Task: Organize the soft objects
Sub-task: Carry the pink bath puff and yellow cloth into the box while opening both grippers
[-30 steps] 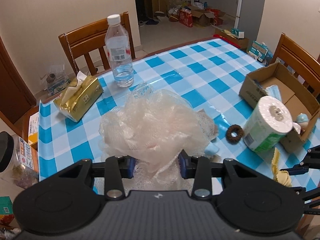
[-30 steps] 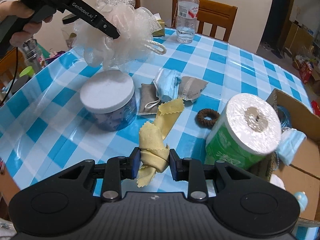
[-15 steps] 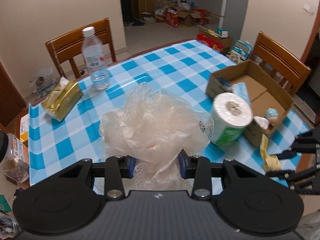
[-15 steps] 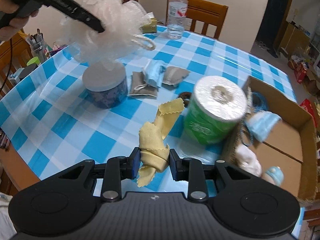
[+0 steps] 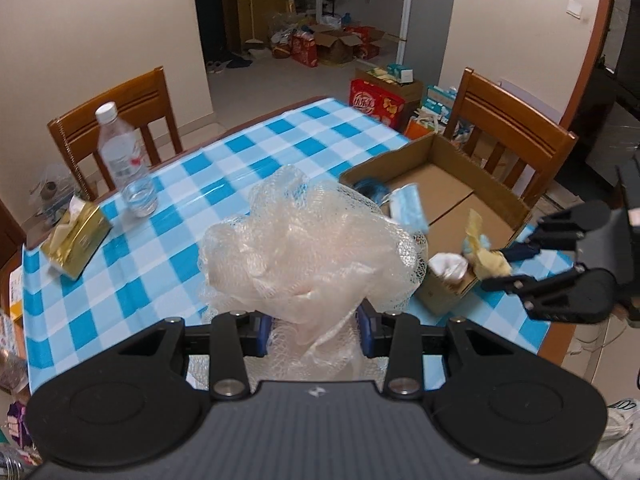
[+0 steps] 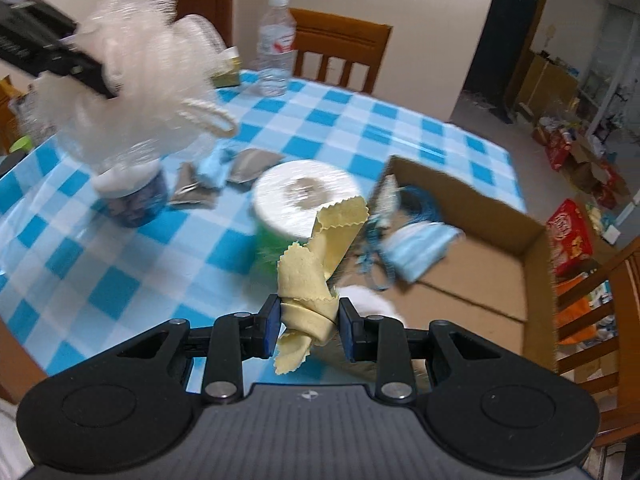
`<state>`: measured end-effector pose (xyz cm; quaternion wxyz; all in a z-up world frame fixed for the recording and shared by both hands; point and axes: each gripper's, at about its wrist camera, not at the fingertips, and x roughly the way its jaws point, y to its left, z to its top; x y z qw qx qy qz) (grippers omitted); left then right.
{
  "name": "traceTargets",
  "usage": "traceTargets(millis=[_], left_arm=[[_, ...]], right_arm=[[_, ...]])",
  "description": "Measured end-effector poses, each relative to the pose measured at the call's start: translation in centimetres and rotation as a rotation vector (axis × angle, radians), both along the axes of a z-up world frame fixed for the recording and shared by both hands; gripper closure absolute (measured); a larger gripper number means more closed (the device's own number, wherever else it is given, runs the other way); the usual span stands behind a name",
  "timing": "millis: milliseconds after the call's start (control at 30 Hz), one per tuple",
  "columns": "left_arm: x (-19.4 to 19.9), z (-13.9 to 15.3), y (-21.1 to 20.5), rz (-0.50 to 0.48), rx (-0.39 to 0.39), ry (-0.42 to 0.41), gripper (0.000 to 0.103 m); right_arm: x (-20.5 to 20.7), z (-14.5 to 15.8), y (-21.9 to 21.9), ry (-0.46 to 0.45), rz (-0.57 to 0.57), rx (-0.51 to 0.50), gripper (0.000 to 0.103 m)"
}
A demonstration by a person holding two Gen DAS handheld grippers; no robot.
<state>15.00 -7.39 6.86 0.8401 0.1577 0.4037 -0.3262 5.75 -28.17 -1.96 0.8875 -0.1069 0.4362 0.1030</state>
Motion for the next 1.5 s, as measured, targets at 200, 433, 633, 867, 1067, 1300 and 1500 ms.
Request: traceTargets(millis=[200, 433, 633, 867, 1067, 1300, 1500], left_arm=[[0.0, 0.5, -3.1, -0.006, 0.007, -0.013, 0.065], [0.7, 1.4, -7.3, -0.039, 0.013, -0.043, 0.065], [2.0, 1.2, -11.4, -0.089, 0.009, -0.059, 0.065], [3.4, 0.4, -17.6, -0.192, -0.010, -0.058, 0.065], [4.6, -1.3, -23.4, -0.272, -0.006, -0.028, 0.065], [6.0, -3.6, -29.0, -0.322, 0.006, -0.016, 0.065], [7.2, -5.1, -31.8, -0.328, -0.012, -0.005, 0.063]], right_arm=[[1.8, -0.2, -3.6, -0.031, -0.026, -0.017, 0.068], [4.1, -1.3, -6.5, -0.058, -0.035, -0.031, 0.035], [4.0, -2.0, -7.9, -0.101, -0.051, -0.014, 0.008], [2.0, -2.3, -8.8, -0.093, -0.090, 0.035, 0.003], [0.6, -2.2, -9.8, -0.110, -0.145, 0.060, 0.000], [0.0, -2.3, -11.4, -0.123, -0.221, 0.111, 0.000], [0.0, -2.6, -12.7, -0.128, -0.275, 0.140, 0.000]])
